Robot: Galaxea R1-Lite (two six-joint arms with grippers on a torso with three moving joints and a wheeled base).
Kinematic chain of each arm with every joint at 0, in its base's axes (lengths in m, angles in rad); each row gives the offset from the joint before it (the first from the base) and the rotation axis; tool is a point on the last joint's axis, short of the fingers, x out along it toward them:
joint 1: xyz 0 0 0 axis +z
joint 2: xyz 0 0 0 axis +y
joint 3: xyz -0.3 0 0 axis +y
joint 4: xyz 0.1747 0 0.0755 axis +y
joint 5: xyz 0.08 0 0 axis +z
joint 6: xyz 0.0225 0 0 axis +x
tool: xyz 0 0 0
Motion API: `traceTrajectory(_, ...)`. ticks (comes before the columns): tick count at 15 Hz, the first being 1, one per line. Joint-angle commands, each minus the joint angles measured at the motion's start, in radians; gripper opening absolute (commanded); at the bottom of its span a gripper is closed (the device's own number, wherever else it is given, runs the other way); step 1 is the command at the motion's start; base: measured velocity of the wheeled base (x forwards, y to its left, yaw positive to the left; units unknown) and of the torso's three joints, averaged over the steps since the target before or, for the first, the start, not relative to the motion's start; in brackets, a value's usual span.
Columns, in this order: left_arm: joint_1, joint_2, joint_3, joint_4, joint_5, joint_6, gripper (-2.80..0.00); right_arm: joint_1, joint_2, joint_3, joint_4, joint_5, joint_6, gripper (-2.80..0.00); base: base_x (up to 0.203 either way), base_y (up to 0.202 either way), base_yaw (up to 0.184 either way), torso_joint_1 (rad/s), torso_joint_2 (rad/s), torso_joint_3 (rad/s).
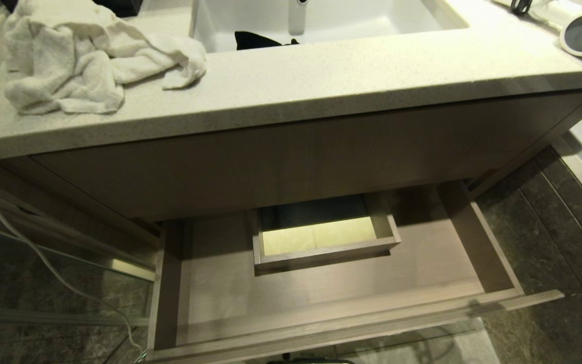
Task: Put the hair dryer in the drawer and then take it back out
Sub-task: Close the drawer
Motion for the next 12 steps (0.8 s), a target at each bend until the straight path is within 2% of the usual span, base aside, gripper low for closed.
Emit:
traceTrajectory(1,0.000,0.000,0.002,-0.001,0.000,0.000,-2.80,0.001,0.015,0.008,-0.006,0.002,-0.003,-2.80,0.000,0.000,0.000,-0.248,0.53,0.274)
traceTrajectory(12,0.000,0.000,0.002,-0.001,0.000,0.000,-2.80,0.003,0.033,0.043,0.056,-0.001,-0.006,-2.80,0.000,0.000,0.000,-0.235,0.50,0.261)
